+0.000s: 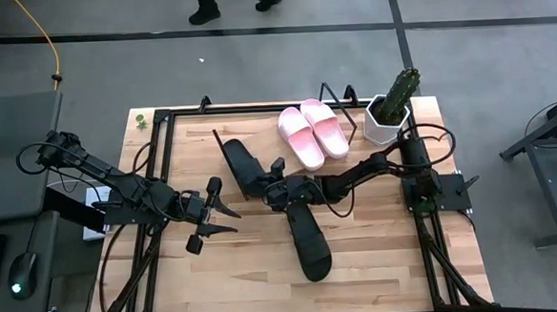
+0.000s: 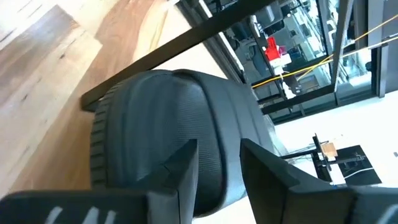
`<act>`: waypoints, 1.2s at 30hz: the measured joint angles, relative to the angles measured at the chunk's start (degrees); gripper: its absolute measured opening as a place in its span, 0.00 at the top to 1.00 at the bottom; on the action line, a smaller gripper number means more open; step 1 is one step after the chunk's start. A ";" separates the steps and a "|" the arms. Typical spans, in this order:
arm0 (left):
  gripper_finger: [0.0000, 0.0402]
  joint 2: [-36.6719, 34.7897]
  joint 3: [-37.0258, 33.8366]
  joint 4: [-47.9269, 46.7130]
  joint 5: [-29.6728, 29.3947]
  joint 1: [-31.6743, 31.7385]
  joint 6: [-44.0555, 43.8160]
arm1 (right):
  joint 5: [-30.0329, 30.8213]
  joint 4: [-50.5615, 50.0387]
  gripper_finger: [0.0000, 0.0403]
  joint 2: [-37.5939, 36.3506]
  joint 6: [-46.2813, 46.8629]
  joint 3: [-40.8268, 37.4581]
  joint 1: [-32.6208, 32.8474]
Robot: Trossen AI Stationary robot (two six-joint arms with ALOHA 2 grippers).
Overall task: Pick and place slides into the shelf
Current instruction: Put the left black slide on the shelf, then put the black slide on the shelf
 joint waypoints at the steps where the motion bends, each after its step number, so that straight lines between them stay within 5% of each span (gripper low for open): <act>1: 0.67 0.01 0.00 0.00 0.00 0.01 -0.01 | 0.02 -0.13 0.73 -0.28 0.46 0.00 0.06; 28: 0.67 0.00 0.00 -0.07 0.00 0.00 -0.01 | 5.63 -9.72 0.73 -13.88 3.38 0.07 8.62; 36: 0.67 0.00 0.00 -0.07 0.00 0.00 -0.01 | 13.41 -11.25 0.73 -18.79 -0.62 0.07 14.84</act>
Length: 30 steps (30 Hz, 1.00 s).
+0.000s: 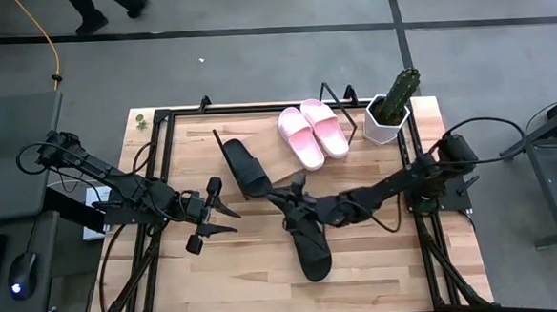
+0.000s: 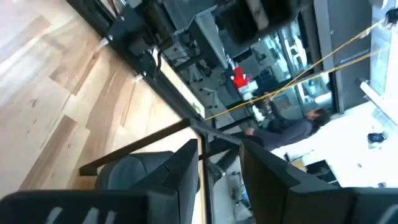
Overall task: Pick and place slides into the shelf
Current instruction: Put the black slide on the shelf
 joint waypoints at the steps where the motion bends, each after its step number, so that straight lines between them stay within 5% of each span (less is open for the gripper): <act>1: 0.67 0.00 0.00 0.01 0.00 0.00 0.00 | 0.69 -0.01 0.73 -0.42 -0.32 0.00 0.69; 8: 0.67 0.00 0.00 0.01 -0.05 0.00 0.00 | 1.73 -0.02 0.73 -1.93 -0.15 0.00 3.32; 19: 0.67 0.00 0.00 -0.61 -0.46 0.00 -4.33 | 11.84 -0.07 0.73 -2.02 1.83 0.01 8.86; 30: 0.67 0.65 0.00 -6.47 0.56 0.00 -17.20 | 21.01 -12.43 0.73 -1.41 16.11 6.07 17.27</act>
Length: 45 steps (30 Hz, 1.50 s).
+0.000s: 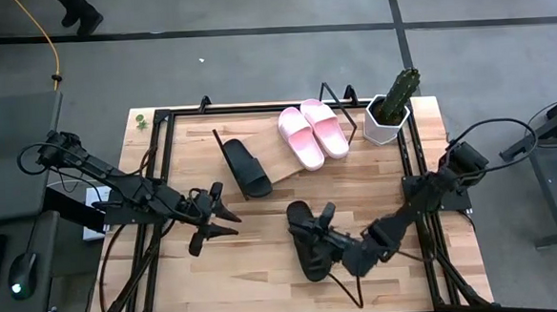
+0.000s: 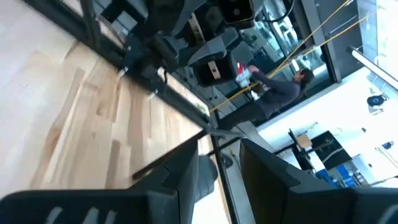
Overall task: Pick and place slides into the shelf
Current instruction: Put the black slide on the shelf
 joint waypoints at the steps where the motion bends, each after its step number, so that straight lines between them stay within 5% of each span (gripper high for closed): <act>1: 0.67 0.21 -0.01 -0.15 0.47 0.00 -0.87 | 0.89 -1.40 0.73 0.44 1.15 0.59 0.64; 25: 0.67 9.84 -0.02 6.69 9.80 -0.06 -5.92 | 15.05 -4.57 0.73 13.28 3.95 10.19 8.70; 45: 0.67 9.84 -0.02 9.68 10.17 -0.04 -5.29 | 14.20 -24.14 0.73 13.34 31.52 10.21 11.90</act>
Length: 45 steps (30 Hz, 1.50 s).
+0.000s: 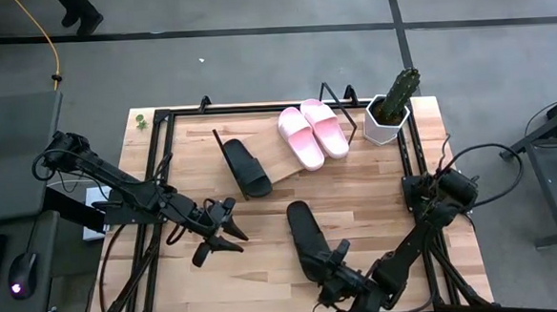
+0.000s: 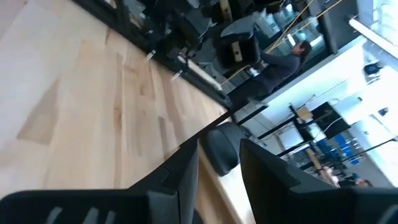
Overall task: Pick and place slides into the shelf
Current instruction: Put the black slide on the shelf
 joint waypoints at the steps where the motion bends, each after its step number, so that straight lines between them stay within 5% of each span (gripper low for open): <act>1: 0.67 0.00 0.00 -0.02 0.02 0.00 0.02 | -0.76 -1.46 0.73 0.00 1.60 0.00 0.00; 14: 0.67 0.00 0.00 -0.12 0.04 0.00 0.00 | -14.49 -16.55 0.73 -0.42 21.22 0.28 -1.88; 22: 0.67 0.00 0.00 -1.26 0.06 -0.07 -0.47 | -24.56 -32.87 0.73 -0.52 33.68 7.44 -6.41; 35: 0.67 0.00 0.00 -2.62 -1.92 -3.78 -0.37 | -27.69 -36.18 0.73 -0.57 29.33 11.50 -5.18; 45: 0.67 0.00 0.00 -2.41 -3.03 -3.74 1.09 | -32.76 -40.67 0.73 -0.20 34.94 11.45 -3.29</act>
